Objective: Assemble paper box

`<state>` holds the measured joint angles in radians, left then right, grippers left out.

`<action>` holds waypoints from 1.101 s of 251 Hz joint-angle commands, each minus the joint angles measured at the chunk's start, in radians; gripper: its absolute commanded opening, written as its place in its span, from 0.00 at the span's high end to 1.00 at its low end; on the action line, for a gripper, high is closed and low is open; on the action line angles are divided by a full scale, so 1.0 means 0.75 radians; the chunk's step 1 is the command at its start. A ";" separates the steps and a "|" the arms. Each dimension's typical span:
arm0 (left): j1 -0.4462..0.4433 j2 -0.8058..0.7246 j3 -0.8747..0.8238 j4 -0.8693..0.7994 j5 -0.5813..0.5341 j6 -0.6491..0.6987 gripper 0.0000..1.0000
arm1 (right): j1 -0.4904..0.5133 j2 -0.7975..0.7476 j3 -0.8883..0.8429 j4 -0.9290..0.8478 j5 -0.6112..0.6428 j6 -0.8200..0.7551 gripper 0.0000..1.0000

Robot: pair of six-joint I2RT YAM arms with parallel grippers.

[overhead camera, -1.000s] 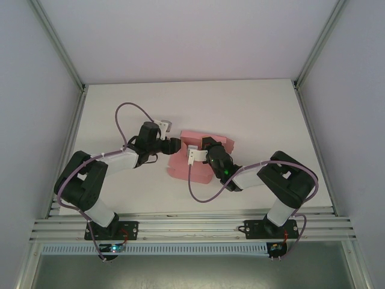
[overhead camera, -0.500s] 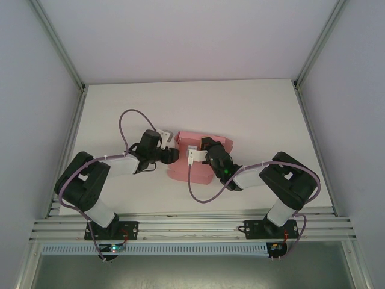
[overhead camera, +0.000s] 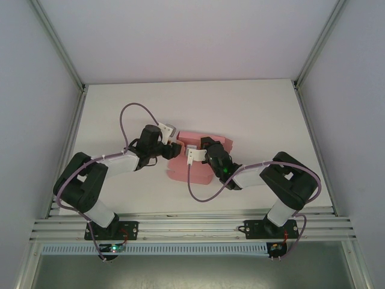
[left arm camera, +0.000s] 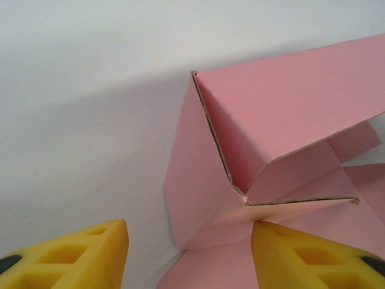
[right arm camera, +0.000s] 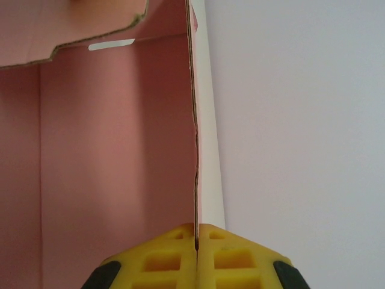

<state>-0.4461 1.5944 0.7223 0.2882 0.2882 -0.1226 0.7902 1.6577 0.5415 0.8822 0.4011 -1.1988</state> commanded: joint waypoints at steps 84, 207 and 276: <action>-0.099 0.151 -0.055 0.428 -0.179 0.017 0.59 | 0.024 -0.042 -0.005 -0.316 -0.093 0.084 1.00; -0.158 0.257 -0.065 0.565 -0.533 -0.023 0.69 | 0.044 -0.062 -0.008 -0.380 -0.079 0.126 1.00; -0.168 0.281 -0.045 0.563 -0.711 -0.062 0.77 | 0.046 -0.089 -0.004 -0.426 -0.083 0.155 1.00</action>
<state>-0.5816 1.7809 0.6659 0.6678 -0.0868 -0.1402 0.8097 1.5925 0.5587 0.7326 0.3767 -1.1225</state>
